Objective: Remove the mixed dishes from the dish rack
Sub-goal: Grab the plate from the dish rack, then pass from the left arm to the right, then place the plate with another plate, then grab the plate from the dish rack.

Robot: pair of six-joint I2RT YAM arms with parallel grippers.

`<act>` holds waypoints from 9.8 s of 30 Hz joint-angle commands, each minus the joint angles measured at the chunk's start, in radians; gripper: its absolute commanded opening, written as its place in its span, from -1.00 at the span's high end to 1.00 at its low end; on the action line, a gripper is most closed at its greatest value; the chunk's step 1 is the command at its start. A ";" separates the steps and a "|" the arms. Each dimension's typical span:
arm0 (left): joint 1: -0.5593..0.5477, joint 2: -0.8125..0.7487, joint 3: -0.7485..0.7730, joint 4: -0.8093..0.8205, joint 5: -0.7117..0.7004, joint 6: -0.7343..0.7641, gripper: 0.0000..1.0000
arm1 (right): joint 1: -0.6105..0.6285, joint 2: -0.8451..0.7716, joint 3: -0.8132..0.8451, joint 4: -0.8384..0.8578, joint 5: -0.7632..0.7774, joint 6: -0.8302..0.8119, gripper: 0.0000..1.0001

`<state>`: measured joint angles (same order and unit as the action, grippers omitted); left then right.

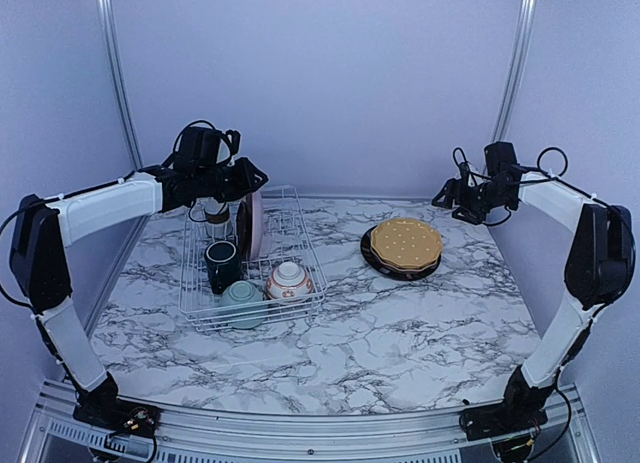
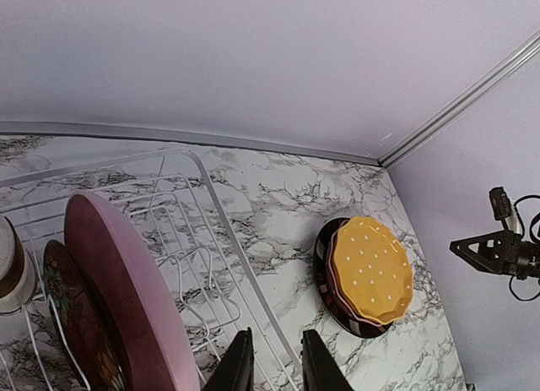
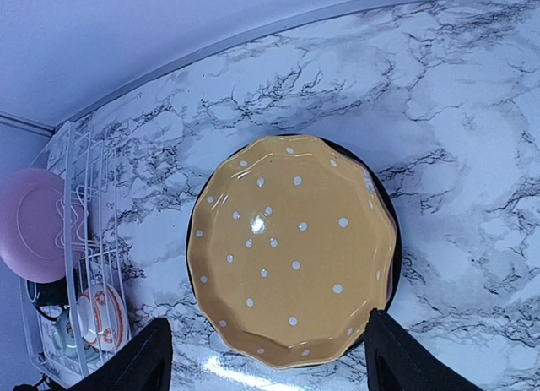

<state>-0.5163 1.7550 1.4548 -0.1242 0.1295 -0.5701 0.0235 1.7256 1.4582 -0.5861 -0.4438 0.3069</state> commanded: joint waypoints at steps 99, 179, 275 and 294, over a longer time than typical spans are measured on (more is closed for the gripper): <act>-0.503 0.142 0.259 -0.443 -0.294 1.042 1.00 | 0.270 0.097 0.402 -0.283 -0.149 -0.042 -0.82; -0.262 -0.026 0.208 -0.172 -0.267 0.526 -0.98 | 0.023 0.099 0.321 -0.300 0.122 -0.136 1.00; 0.033 0.115 -0.004 -0.228 -0.084 0.107 0.84 | -0.153 -0.222 0.027 0.098 0.075 0.018 -0.97; 0.032 -0.025 0.083 -0.217 -0.041 0.173 1.00 | -0.150 -0.128 0.040 0.141 -0.133 0.048 -0.97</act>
<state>-0.4786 1.8118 1.4612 -0.3935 0.0380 -0.4355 -0.1272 1.5570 1.4567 -0.4629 -0.4759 0.3412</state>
